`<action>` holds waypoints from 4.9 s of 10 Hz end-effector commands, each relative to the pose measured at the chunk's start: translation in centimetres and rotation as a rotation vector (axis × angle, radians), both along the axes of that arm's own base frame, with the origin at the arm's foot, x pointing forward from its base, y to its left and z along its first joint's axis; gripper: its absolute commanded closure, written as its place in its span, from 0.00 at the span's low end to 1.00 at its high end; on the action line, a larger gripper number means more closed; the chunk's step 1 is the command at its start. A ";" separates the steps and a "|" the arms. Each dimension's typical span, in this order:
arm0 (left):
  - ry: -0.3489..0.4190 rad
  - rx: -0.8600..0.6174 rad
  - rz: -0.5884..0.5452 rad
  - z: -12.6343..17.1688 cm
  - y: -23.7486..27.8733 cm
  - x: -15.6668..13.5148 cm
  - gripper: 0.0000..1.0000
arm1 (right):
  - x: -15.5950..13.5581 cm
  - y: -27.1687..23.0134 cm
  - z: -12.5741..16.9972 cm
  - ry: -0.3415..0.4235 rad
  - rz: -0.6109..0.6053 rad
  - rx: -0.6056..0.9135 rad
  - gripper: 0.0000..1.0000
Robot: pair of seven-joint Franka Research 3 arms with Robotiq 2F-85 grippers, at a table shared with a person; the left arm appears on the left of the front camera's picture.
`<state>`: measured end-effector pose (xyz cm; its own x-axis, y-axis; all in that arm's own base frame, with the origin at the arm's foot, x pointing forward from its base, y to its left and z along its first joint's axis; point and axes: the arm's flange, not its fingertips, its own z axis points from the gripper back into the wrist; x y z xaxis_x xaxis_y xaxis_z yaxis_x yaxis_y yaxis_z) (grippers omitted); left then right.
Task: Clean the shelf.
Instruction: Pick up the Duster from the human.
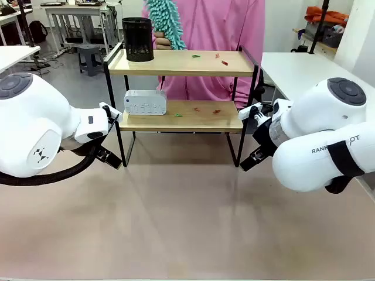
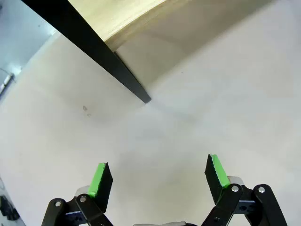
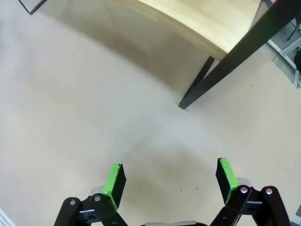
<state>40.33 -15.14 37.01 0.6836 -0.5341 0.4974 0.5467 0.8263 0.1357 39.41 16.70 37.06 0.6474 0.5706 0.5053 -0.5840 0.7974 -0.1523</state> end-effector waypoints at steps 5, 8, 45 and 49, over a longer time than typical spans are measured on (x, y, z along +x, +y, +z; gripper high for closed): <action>0.000 0.000 0.000 0.0 0.0 0.0 0.00 | 0.0 0.0 0.0 0.000 0.000 0.000 0.00; 0.000 0.000 0.000 0.0 0.0 0.0 0.00 | -0.3 -0.1 1.8 0.085 0.015 -0.032 0.00; 0.572 -1.408 0.235 15.8 34.9 1.0 0.00 | -16.5 -39.2 5.1 0.554 -0.677 1.327 0.00; 0.693 -1.377 0.184 14.3 28.4 4.4 0.00 | -16.5 -39.2 5.1 0.554 -0.677 1.327 0.00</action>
